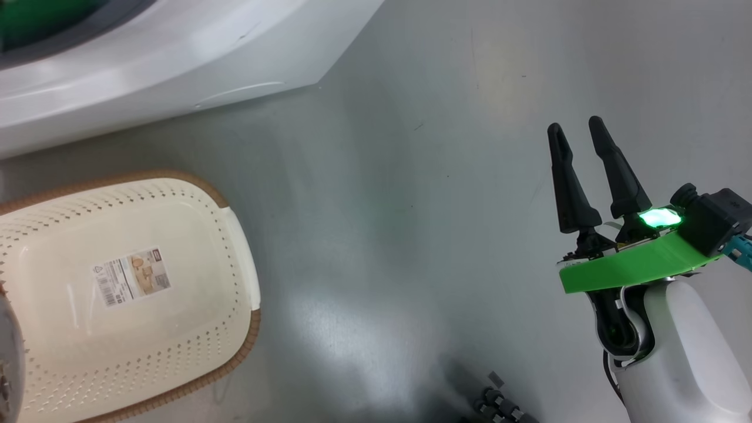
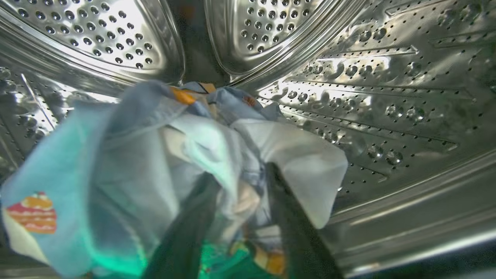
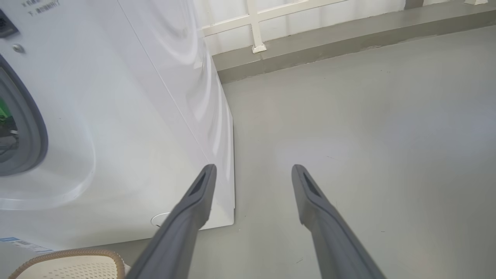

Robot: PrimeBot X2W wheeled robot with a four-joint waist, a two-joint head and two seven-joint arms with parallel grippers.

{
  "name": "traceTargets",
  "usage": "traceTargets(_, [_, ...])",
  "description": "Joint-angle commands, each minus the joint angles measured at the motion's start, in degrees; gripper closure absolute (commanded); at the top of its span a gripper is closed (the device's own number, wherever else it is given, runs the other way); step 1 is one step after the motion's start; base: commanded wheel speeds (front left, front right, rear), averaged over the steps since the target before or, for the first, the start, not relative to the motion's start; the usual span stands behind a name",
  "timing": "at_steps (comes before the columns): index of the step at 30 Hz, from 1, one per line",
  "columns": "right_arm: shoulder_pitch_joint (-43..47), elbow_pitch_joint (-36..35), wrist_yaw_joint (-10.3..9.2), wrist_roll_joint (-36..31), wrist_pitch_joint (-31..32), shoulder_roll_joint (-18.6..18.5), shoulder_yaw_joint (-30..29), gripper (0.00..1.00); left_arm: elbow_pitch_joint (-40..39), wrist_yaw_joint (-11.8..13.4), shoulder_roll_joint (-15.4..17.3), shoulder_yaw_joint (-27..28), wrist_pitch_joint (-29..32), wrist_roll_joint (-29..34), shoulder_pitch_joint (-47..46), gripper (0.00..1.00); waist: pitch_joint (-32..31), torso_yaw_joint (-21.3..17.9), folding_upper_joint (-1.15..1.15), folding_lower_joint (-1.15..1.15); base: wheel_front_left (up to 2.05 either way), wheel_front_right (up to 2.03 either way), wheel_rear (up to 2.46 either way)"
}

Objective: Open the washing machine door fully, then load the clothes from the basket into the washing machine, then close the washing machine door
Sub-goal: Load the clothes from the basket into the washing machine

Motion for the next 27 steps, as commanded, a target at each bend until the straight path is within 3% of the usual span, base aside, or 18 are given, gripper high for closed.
traceTargets(1, [1.11,-1.09,0.09,0.11,-0.27,-0.34,1.12,0.00,-0.61,0.09,2.01,0.15,-0.07,0.42,-1.67,0.00,-0.23,0.23,0.00,0.00,0.00,0.00,0.00])
traceTargets(16, [0.71,-0.88,0.09,-0.30,-0.27,-2.43,1.05,0.00,4.33,-1.79,-0.35,-2.58,-11.15,0.52,1.30,0.00,-3.77,4.99,0.00,0.00,0.00,0.00,0.00])
traceTargets(27, [1.31,-0.17,0.09,-0.35,-0.27,-3.40,1.45,0.00,5.07,-2.74,-2.00,-3.21,-15.07,-0.81,5.74,0.00,-7.75,7.24,0.00,0.00,0.00,0.00,0.00])
